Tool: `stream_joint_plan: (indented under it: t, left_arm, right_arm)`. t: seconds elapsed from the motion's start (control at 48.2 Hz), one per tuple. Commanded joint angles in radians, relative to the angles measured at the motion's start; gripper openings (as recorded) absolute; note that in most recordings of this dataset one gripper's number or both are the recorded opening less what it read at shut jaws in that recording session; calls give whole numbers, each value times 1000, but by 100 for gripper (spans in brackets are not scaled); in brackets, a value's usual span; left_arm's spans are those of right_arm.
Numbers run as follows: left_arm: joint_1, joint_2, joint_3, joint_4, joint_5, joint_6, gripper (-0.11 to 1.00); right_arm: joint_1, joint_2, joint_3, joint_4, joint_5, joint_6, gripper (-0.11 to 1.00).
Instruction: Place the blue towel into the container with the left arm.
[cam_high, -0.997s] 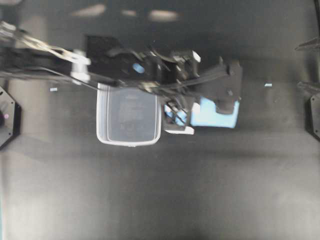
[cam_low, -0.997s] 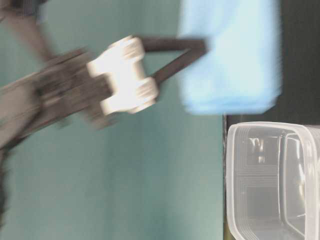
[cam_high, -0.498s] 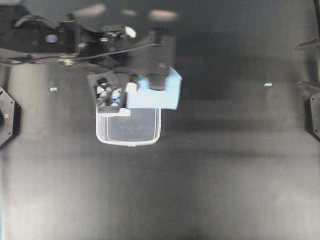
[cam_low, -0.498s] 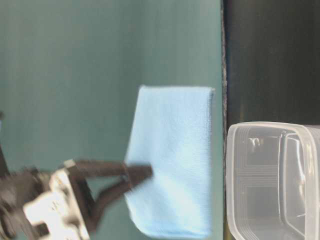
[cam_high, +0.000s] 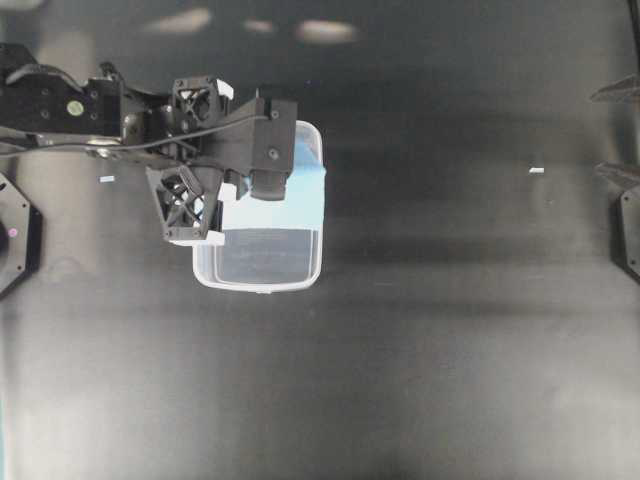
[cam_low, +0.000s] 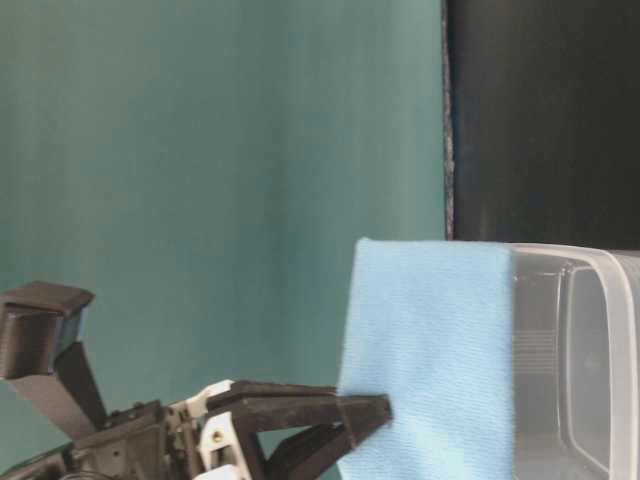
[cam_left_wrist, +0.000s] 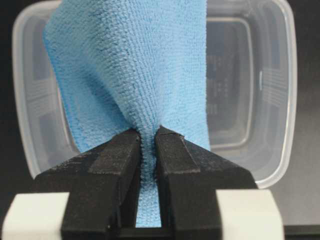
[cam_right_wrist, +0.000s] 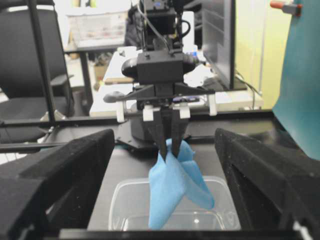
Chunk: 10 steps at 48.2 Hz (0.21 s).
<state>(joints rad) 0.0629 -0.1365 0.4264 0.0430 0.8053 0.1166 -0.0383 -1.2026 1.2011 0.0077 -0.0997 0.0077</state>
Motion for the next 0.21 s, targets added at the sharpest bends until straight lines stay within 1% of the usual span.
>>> stream_joint_plan:
  t: [0.0, 0.042, 0.062, 0.145, 0.187]
  left_arm:
    - [2, -3, 5, 3, -29, -3, 7]
    - [2, 0, 12, 3, -43, -9, 9]
    - [2, 0, 17, 3, -49, -11, 12]
    - [2, 2, 28, 3, -81, -14, 35]
    - [0, -2, 29, 3, -98, -11, 49]
  right_arm:
    - [-2, 6, -17, 3, -9, 0, 78]
    - [-2, 6, -17, 3, -11, 0, 78]
    - [-2, 6, -18, 2, -9, 0, 78]
    - [-2, 6, -18, 3, -11, 0, 78]
    - [-2, 6, -18, 3, -9, 0, 78]
